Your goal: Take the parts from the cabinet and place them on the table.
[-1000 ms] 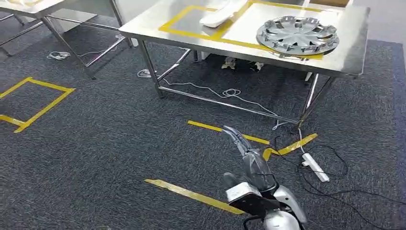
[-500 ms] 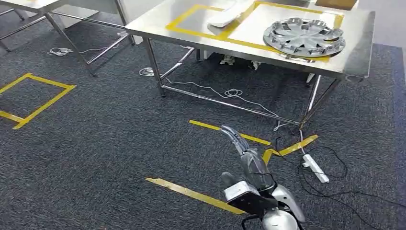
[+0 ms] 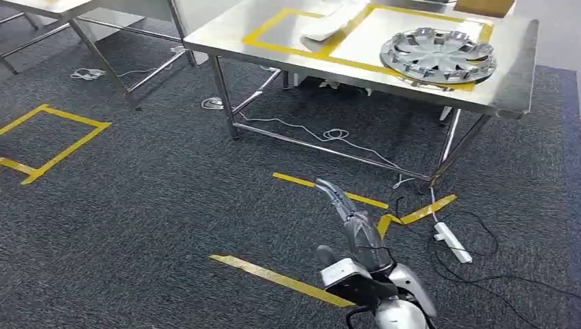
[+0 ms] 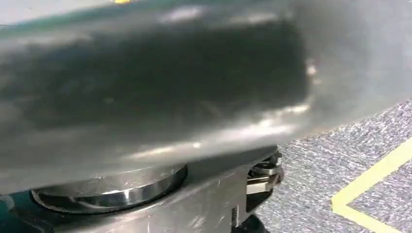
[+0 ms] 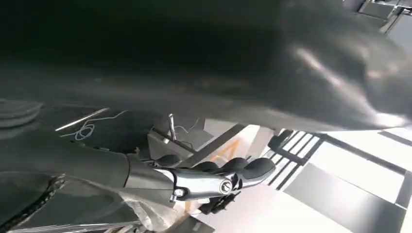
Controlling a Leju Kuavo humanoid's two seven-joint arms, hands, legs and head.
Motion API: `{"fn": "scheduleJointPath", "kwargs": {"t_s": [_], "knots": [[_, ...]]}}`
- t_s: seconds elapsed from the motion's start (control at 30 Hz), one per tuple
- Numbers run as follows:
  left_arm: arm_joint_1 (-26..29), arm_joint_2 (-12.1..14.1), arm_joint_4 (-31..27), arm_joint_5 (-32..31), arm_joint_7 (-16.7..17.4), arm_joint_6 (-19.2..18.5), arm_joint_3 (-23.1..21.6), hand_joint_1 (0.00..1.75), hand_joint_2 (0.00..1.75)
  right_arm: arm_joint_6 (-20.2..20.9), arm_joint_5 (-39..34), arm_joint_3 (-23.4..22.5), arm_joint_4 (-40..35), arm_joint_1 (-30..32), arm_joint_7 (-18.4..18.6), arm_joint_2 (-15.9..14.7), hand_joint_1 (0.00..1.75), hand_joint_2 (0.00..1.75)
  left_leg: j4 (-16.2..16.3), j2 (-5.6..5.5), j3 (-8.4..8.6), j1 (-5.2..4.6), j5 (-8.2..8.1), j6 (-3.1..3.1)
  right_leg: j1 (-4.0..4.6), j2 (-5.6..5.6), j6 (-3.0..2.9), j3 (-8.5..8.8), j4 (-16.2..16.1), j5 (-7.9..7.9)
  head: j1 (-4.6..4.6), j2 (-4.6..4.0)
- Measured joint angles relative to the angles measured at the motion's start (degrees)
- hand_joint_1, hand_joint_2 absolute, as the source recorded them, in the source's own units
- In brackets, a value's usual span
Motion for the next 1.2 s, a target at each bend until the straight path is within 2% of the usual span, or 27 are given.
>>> {"fn": "scheduleJointPath", "kwargs": {"t_s": [0.8,1.2], "knots": [[-0.05,-0.3,0.0,-0.44,0.17,0.28,0.37,0.0,0.0,-0.35,-0.15,-0.22,-0.57,1.5,0.42,0.0,0.0,0.0,0.0,0.01,0.0,0.2,0.09,-0.15,0.15,0.01,-0.07,-0.13,0.23,-0.06,0.02,0.0],[-0.17,-0.7,0.0,-0.35,-0.13,0.39,0.37,0.0,0.0,0.9,0.04,-1.62,-2.36,2.27,1.03,0.0,0.0,0.0,0.0,0.01,0.0,0.21,0.09,-0.15,0.15,0.01,-0.07,-0.13,0.23,-0.06,0.0,0.0]]}}
